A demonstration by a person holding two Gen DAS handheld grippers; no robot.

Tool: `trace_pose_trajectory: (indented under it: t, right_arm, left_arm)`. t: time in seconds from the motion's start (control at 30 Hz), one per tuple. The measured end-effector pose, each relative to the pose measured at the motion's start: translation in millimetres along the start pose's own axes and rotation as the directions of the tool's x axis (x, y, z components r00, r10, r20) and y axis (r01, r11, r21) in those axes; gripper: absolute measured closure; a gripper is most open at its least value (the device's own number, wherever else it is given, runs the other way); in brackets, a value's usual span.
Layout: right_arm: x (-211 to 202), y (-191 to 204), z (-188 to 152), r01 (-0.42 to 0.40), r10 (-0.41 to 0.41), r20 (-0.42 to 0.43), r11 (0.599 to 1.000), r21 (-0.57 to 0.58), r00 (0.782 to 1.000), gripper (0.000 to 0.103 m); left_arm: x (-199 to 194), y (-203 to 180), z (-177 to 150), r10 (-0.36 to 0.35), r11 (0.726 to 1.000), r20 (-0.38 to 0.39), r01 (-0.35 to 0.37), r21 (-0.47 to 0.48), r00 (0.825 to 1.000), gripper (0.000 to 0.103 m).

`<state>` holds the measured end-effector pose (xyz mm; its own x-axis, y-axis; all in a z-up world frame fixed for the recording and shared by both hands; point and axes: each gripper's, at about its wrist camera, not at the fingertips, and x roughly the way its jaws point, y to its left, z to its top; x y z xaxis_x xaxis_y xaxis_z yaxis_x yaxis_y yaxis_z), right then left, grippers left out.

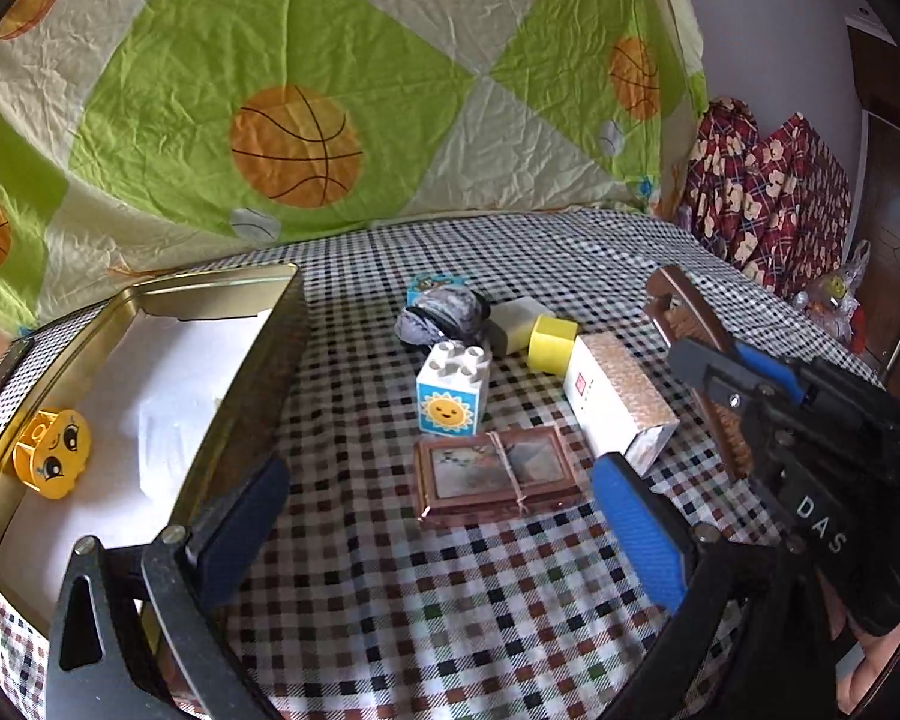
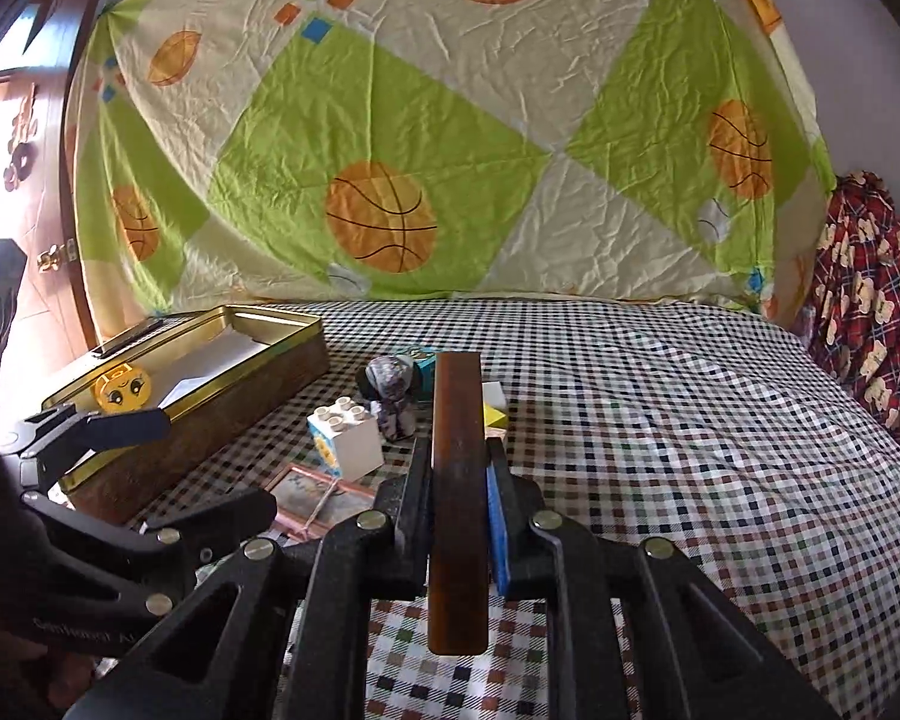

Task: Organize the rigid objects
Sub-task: 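Grasp the pink string-tied photo frame with the left tool, then carry the photo frame toward the tin with the left tool while the right tool holds the stick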

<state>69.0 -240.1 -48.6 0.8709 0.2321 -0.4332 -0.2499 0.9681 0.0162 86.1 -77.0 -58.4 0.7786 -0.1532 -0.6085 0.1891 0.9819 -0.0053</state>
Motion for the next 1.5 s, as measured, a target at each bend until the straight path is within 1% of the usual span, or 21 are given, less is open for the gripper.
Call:
trace_pose_trajectory:
  t: [0.03,0.1,0.17,0.23,0.3,0.37,0.47,0.6,0.63,0.67,0.7,0.73,0.83,0.9,0.97,1.1,1.17,1.23,1.3,1.4,1.5]
  right_arm:
    - [2.2,-3.0,1.0,-0.001,0.001,-0.010,1.000,0.015,1.000,0.086]
    - [0.9,-7.0,1.6,-0.001,0.001,-0.003,0.999,0.037,1.000,0.086]
    - [0.9,-6.5,0.9,0.006,-0.006,-0.004,0.999,0.033,1.000,0.086]
    - [2.1,-9.6,-0.4,0.006,-0.005,-0.008,0.999,0.050,1.000,0.086]
    - [4.2,-14.9,-3.6,-0.005,0.007,-0.023,0.997,0.081,1.000,0.086]
    - [4.6,-16.9,-6.1,-0.008,0.010,-0.026,0.996,0.091,1.000,0.086]
    - [5.8,-11.3,-6.2,0.004,-0.002,-0.032,0.998,0.063,0.999,0.086]
    - [5.0,-17.2,-7.1,-0.017,0.019,-0.025,0.996,0.093,0.999,0.086]
    - [4.5,-16.4,-7.3,-0.017,0.019,-0.023,0.996,0.089,1.000,0.086]
    - [4.0,-14.5,-7.3,-0.015,0.017,-0.020,0.997,0.081,1.000,0.086]
    - [2.9,-13.3,-7.6,-0.014,0.015,-0.015,0.997,0.073,1.000,0.086]
    - [2.4,-12.8,-7.7,-0.013,0.014,-0.011,0.997,0.070,1.000,0.086]
    - [2.3,-14.2,-7.7,-0.017,0.017,-0.010,0.997,0.078,1.000,0.086]
    - [1.4,-13.5,-8.0,-0.016,0.016,-0.003,0.997,0.073,1.000,0.086]
    - [-0.4,-13.1,-8.6,-0.015,0.014,0.007,0.997,0.069,1.000,0.086]
    - [-3.1,-12.1,-8.8,-0.015,0.013,0.023,0.998,0.066,1.000,0.086]
    - [-3.1,-11.7,-8.7,-0.016,0.014,0.023,0.998,0.064,1.000,0.086]
    - [-3.1,-11.5,-8.8,-0.016,0.015,0.023,0.998,0.064,1.000,0.086]
    - [-3.1,-11.3,-8.8,-0.016,0.015,0.021,0.998,0.062,1.000,0.086]
    - [-3.0,-11.1,-8.7,-0.016,0.015,0.021,0.998,0.063,1.000,0.086]
    - [-2.9,-11.2,-8.8,-0.017,0.016,0.021,0.998,0.061,1.000,0.086]
  left_arm:
    - [5.3,-3.1,1.6,-0.012,1.000,-0.022,0.012,0.006,1.000,0.000]
    - [15.1,-6.5,4.6,-0.030,1.000,-0.054,0.030,0.006,0.998,0.001]
    - [23.4,-9.5,7.2,-0.043,0.999,-0.083,0.043,0.005,0.996,0.001]
    - [31.2,-10.6,9.2,-0.057,0.998,-0.117,0.056,-0.006,0.992,0.001]
    - [39.2,-13.7,9.2,-0.078,0.997,-0.158,0.080,0.006,0.984,0.001]
    - [43.8,-14.1,9.7,-0.065,0.998,-0.178,0.067,0.003,0.982,0.001]
    - [48.3,-17.0,9.0,-0.051,0.998,-0.207,0.055,0.017,0.977,0.001]
    - [53.8,-16.3,8.4,-0.039,0.999,-0.240,0.042,0.009,0.970,0.003]
    - [54.9,-15.7,8.0,-0.040,0.999,-0.244,0.043,0.006,0.969,0.008]
    - [56.4,-15.3,8.2,-0.041,0.999,-0.248,0.043,0.004,0.968,0.016]
    - [57.1,-15.1,7.6,-0.047,0.999,-0.250,0.050,0.004,0.967,0.021]
    - [56.6,-16.3,7.0,-0.046,0.999,-0.250,0.050,0.011,0.967,0.023]
    - [51.4,-18.6,5.8,-0.045,0.998,-0.228,0.053,0.031,0.973,0.023]
    - [48.3,-16.8,6.8,-0.050,0.998,-0.210,0.056,0.024,0.976,0.023]
    - [46.6,-10.7,7.7,-0.068,0.998,-0.199,0.068,-0.006,0.978,0.023]
    - [44.6,7.4,7.8,-0.126,0.989,-0.175,0.110,-0.100,0.976,0.024]
    - [43.4,11.8,7.6,-0.144,0.985,-0.165,0.125,-0.122,0.976,0.024]
    - [42.1,10.9,7.3,-0.147,0.984,-0.158,0.129,-0.121,0.976,0.024]
    - [44.2,7.9,7.6,-0.153,0.985,-0.171,0.135,-0.111,0.973,0.024]
    - [47.6,0.5,7.4,-0.125,0.991,-0.197,0.111,-0.081,0.972,0.024]
    - [54.0,-7.4,7.7,-0.089,0.996,-0.237,0.082,-0.042,0.967,0.023]
